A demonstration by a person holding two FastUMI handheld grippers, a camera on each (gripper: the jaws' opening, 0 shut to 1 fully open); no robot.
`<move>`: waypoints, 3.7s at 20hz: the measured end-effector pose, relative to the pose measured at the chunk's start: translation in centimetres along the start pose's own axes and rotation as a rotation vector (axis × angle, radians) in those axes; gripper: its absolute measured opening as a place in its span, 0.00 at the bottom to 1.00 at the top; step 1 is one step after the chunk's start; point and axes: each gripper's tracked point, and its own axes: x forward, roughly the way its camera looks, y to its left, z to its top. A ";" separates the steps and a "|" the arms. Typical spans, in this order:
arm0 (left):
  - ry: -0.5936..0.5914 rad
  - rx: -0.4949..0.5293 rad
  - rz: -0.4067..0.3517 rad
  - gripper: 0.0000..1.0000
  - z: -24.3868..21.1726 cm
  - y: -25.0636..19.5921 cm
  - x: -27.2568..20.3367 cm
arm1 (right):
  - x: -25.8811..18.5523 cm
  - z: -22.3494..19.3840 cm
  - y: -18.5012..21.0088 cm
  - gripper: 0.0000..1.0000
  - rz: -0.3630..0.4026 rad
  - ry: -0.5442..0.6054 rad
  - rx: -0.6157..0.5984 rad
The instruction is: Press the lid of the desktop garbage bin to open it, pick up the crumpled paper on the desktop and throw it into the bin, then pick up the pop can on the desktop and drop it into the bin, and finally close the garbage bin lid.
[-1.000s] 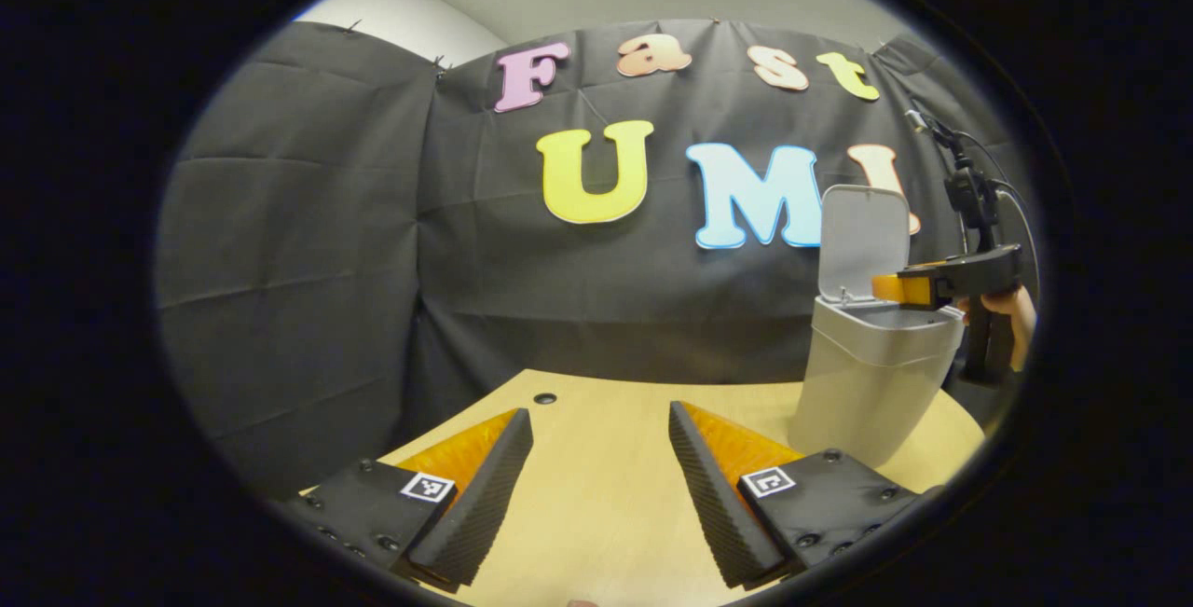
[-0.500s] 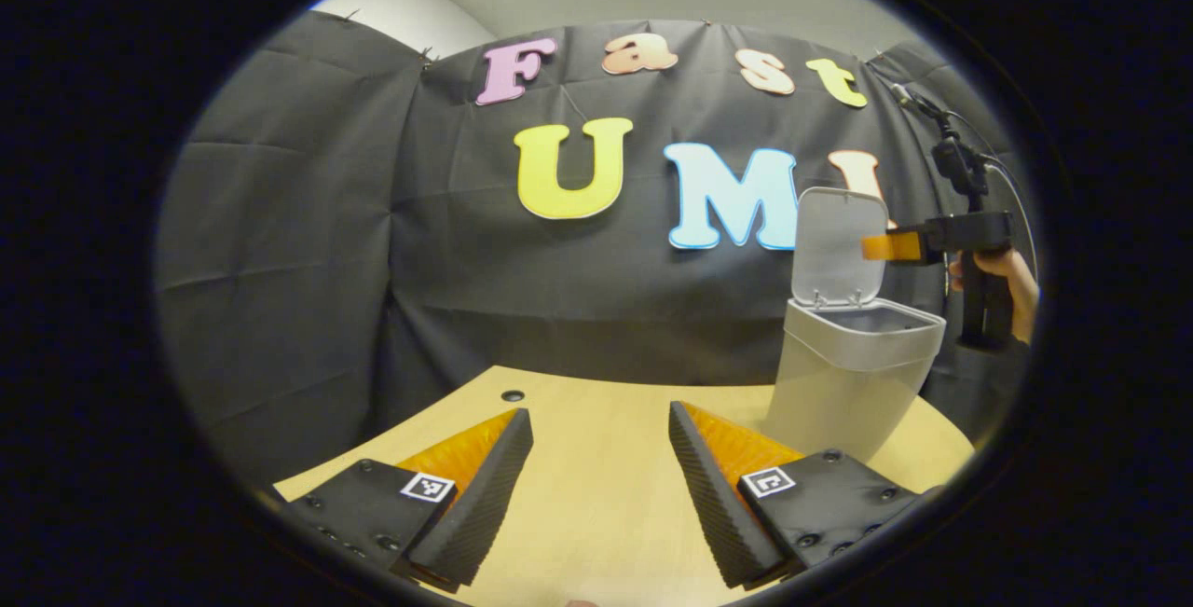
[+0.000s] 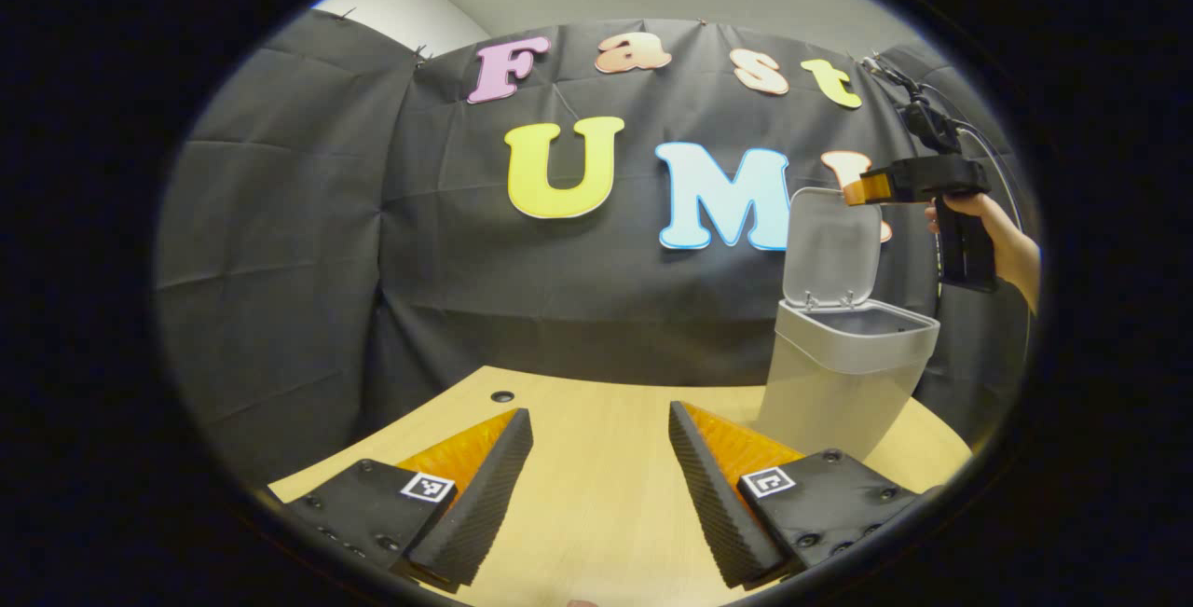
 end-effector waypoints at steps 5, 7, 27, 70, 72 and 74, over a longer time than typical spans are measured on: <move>0.016 -0.013 0.003 0.96 -0.6 1.5 0.9 | 2.2 2.4 -0.3 0.94 -0.039 -0.038 0.010; 0.016 -0.018 0.010 0.97 -0.7 2.2 1.2 | 3.1 3.2 -0.2 0.94 -0.048 -0.058 0.008; 0.002 -0.005 0.024 0.96 0.6 2.8 1.5 | 4.5 0.7 -0.2 0.95 0.002 0.035 0.109; 0.005 0.044 -0.084 0.95 0.4 -3.8 -1.5 | -6.0 -16.1 2.5 0.96 -0.015 0.007 0.109; 0.002 0.048 -0.080 0.97 0.6 -3.7 -1.8 | -6.0 -15.8 2.6 0.96 -0.027 0.011 0.112; -0.002 0.051 -0.075 0.96 0.7 -3.5 -2.1 | -5.9 -15.8 2.5 0.95 -0.035 0.020 0.121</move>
